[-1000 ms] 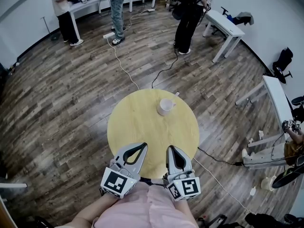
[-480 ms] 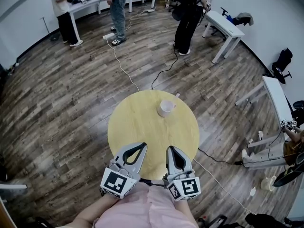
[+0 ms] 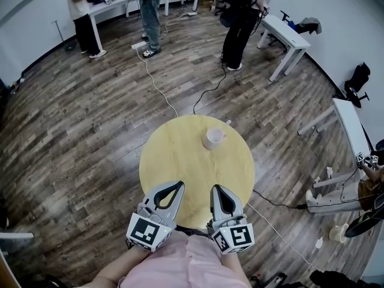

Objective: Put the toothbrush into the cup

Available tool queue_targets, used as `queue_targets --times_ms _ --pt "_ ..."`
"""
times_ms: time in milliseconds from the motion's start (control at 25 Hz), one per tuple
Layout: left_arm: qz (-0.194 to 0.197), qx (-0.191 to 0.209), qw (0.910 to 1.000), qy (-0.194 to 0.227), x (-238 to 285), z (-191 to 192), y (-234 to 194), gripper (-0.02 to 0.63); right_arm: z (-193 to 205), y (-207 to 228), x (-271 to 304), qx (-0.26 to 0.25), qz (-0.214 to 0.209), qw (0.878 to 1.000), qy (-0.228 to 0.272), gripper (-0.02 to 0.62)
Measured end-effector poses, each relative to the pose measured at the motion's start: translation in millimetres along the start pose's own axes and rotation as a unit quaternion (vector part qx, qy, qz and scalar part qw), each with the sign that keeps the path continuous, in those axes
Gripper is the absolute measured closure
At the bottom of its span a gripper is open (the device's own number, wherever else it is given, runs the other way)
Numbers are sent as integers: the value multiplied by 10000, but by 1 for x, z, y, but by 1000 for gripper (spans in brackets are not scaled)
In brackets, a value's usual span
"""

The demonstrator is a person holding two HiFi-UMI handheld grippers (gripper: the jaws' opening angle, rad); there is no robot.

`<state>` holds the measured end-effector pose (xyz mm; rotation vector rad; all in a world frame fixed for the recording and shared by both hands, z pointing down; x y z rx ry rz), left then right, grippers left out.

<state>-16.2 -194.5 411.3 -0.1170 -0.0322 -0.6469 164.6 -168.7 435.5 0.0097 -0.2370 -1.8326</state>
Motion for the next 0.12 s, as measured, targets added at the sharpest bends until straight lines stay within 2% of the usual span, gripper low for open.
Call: queue_targets --times_ms 120 --pt "-19 -43 10000 -57 -6 3 -4 607 1 -4 1 16 15 10000 -18 588"
Point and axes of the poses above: the fingertips, and each gripper's own axes: x forward along the fingers, y to its right, z out of its underside, the point moved 8 cm from there along -x, backward along the fingers, and after that the axes turned 7 degrees about z, right-handed, at the moved point
